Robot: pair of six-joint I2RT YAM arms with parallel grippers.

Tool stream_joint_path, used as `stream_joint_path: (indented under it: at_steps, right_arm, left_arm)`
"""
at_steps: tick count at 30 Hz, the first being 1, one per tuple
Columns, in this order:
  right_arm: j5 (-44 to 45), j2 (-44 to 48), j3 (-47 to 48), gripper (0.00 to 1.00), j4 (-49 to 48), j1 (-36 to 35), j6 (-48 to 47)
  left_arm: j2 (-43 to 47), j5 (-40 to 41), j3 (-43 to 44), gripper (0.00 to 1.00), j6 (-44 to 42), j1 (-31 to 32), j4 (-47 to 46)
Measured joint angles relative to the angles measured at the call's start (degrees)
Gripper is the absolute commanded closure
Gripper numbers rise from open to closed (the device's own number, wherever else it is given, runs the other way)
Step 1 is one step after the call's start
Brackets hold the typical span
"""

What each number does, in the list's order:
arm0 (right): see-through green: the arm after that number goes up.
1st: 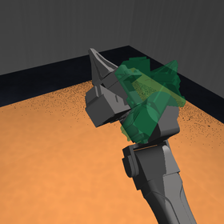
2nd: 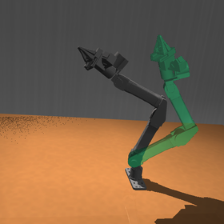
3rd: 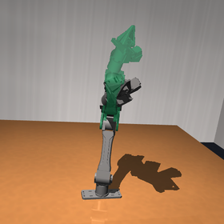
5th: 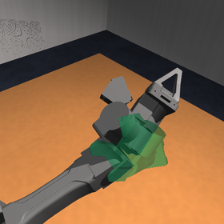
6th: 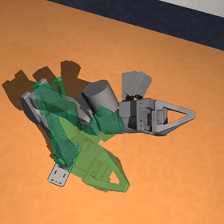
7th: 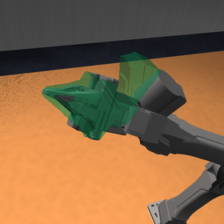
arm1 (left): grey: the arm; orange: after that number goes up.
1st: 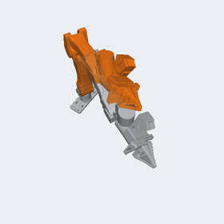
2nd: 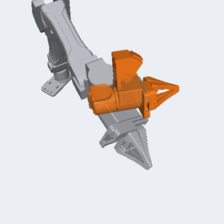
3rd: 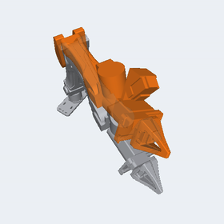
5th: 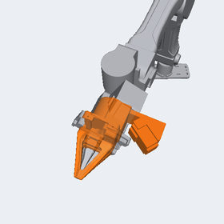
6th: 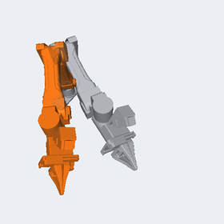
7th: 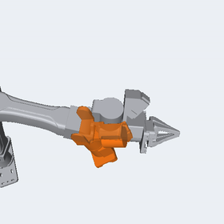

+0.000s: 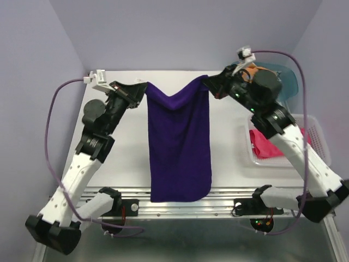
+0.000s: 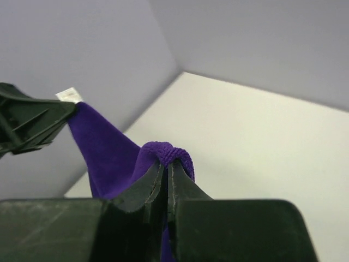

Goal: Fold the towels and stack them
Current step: Flatten out the crumpled towel, then fold the towel

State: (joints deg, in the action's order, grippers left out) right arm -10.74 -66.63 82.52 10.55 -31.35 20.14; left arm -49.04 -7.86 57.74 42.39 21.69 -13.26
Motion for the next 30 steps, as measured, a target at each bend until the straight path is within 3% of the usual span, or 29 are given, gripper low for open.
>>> stream_joint_path:
  at_steps: [4, 11, 18, 23, 30]
  right_arm:
    - [6.0, -12.5, -1.7, 0.99, -2.4, 2.7, -1.3]
    - [4.2, -29.7, -0.4, 0.99, -6.6, 12.4, -0.2]
    - [-3.7, -45.8, 12.8, 0.99, -10.0, 17.7, 1.3]
    - [-8.4, -51.7, 17.3, 0.99, -10.0, 18.6, 1.9]
    - [-11.9, -53.0, 17.6, 0.99, -9.5, 18.6, 2.6]
  left_arm:
    - [-11.7, 4.5, -1.2, 1.0, -1.4, -3.0, -0.6]
    - [-31.6, 7.0, 5.3, 1.0, -4.5, -8.1, -3.5]
    - [-49.6, 2.6, 17.2, 1.0, -5.5, -11.3, -6.8]
    - [-55.3, 0.0, 19.5, 1.0, -5.5, -12.8, -7.0]
    - [-55.9, -1.6, 19.5, 1.0, -5.5, -12.8, -7.4]
